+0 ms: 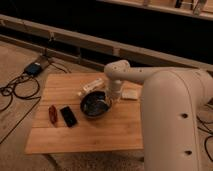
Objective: Drag the ceramic bowl in a circle
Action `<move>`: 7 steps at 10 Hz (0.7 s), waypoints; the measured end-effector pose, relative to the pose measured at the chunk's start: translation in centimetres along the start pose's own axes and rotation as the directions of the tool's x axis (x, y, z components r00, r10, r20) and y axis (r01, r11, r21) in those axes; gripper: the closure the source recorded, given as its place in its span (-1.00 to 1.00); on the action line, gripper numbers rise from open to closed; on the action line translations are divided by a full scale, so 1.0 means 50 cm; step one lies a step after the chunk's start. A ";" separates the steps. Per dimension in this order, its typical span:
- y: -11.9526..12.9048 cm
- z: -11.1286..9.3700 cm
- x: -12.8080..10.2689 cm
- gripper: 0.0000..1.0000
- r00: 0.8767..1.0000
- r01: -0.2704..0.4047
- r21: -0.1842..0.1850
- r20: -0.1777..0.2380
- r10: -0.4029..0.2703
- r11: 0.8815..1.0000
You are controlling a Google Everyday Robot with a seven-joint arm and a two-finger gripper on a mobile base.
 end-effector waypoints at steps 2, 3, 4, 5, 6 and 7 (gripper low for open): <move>0.059 -0.002 0.037 0.84 0.997 0.063 0.004 -0.044 -0.063 0.998; 0.074 0.000 0.058 0.84 0.995 0.081 0.006 -0.067 -0.080 0.997; 0.082 0.003 0.084 0.84 0.991 0.092 0.009 -0.095 -0.091 0.996; 0.084 0.006 0.106 0.84 0.989 0.095 0.010 -0.117 -0.093 0.995; 0.074 0.010 0.140 0.84 0.985 0.086 0.015 -0.150 -0.083 0.996; 0.059 0.011 0.171 0.84 0.982 0.071 0.021 -0.178 -0.066 0.997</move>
